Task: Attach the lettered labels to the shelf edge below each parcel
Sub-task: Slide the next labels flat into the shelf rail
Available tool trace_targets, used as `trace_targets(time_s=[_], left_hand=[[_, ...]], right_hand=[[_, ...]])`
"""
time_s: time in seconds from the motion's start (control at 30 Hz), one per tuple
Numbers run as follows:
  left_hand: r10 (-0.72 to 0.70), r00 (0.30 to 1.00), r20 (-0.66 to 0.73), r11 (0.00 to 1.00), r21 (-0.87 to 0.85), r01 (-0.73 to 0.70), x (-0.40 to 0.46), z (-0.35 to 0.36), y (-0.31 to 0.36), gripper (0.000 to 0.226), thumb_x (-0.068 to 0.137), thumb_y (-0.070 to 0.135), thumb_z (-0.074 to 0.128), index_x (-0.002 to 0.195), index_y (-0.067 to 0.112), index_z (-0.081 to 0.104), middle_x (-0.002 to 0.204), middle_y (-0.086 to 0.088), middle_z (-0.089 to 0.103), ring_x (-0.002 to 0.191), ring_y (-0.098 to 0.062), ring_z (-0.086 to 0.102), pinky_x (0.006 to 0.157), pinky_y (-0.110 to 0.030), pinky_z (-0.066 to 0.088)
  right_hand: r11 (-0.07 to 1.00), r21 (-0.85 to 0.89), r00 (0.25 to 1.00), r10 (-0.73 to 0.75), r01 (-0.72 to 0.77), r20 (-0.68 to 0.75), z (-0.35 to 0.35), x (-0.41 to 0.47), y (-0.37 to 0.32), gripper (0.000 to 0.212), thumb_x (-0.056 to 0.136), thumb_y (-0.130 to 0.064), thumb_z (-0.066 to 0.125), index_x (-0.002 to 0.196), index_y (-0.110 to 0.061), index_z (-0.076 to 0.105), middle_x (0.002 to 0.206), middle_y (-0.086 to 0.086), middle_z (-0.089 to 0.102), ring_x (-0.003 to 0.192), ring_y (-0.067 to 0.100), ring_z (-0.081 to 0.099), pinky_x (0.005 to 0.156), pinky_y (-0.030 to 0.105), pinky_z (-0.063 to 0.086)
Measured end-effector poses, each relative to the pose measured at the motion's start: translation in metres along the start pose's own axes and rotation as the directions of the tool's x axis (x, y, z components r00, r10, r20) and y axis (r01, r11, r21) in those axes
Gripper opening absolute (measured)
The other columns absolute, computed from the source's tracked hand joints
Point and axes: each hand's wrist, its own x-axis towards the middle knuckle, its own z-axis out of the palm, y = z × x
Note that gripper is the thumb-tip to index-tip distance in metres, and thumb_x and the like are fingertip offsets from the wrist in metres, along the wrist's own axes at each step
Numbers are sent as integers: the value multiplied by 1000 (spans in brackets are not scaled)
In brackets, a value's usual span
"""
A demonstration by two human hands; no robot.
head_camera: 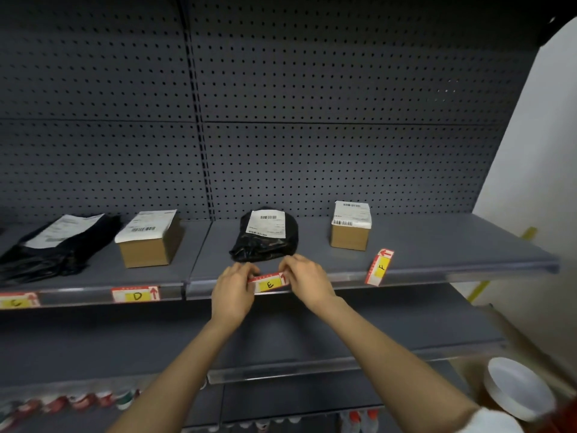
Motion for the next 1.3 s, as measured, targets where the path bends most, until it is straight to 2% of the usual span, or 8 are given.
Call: trace_targets(time_s=[0.2, 0.3, 0.43, 0.67, 0.83, 1.03, 1.17, 1.3], left_hand=[[17, 998, 54, 999, -34, -15, 1, -10, -13, 22, 81, 7, 61, 100, 17, 64, 98, -3, 64, 93, -18, 57, 79, -33, 49], [53, 996, 68, 999, -13, -52, -7, -8, -16, 25, 82, 7, 59, 106, 16, 65, 103, -2, 63, 98, -18, 56, 83, -32, 47], [120, 985, 121, 989, 73, -129, -10, -9, -14, 32, 83, 8, 56, 113, 17, 62, 105, -3, 60, 98, -22, 54, 84, -35, 46], [217, 976, 26, 969, 118, -218, -24, 12, 2, 32, 74, 9, 64, 106, 17, 62, 104, -6, 59, 96, -27, 55, 86, -38, 43], [272, 960, 72, 962, -4, -272, -22, 44, 47, 33, 76, 14, 65, 108, 18, 62, 102, -7, 61, 97, -29, 56, 84, -40, 45], [328, 939, 99, 945, -51, -324, -2, 80, 113, 30, 80, 19, 64, 109, 20, 61, 107, -4, 63, 100, -24, 56, 87, -38, 46], [250, 963, 106, 967, -72, -243, 12, 105, 154, 27, 81, 21, 63, 108, 19, 61, 108, -5, 63, 102, -26, 56, 89, -38, 44], [172, 981, 84, 983, -78, -166, 20, 129, 187, 26, 79, 20, 65, 105, 18, 62, 102, -6, 65, 97, -26, 56, 83, -37, 42]], right_hand=[[996, 72, 998, 54, -51, -44, 17, -4, -8, 13, 91, -11, 51, 95, -17, 61, 101, 4, 65, 93, 24, 60, 80, 39, 50], [1000, 6, 996, 19, -19, -83, 19, -9, -3, 15, 91, -14, 52, 98, -20, 64, 98, 4, 65, 93, 23, 57, 81, 35, 44], [998, -69, 993, -8, 0, -120, 22, -18, -3, 20, 90, -17, 54, 107, -22, 63, 105, 3, 61, 97, 23, 54, 84, 36, 42], [991, -131, 979, -19, -8, -204, 16, -50, 11, 27, 86, -13, 56, 113, -19, 60, 112, 2, 59, 101, 23, 57, 89, 36, 41], [971, -224, 969, 23, -80, -246, -15, -70, 47, 29, 84, -12, 57, 111, -19, 61, 115, 2, 60, 105, 23, 57, 93, 36, 40], [963, -233, 954, 65, -137, -293, -60, -76, 99, 28, 80, -9, 61, 106, -18, 63, 119, 5, 61, 112, 24, 56, 96, 37, 40], [969, -227, 965, 37, -98, -259, -86, -69, 132, 34, 78, -10, 62, 111, -18, 64, 128, 6, 58, 118, 25, 54, 98, 36, 38], [976, -209, 981, 17, -58, -193, -105, -60, 165, 35, 85, -13, 58, 119, -21, 61, 134, 5, 53, 123, 25, 48, 98, 36, 36]])
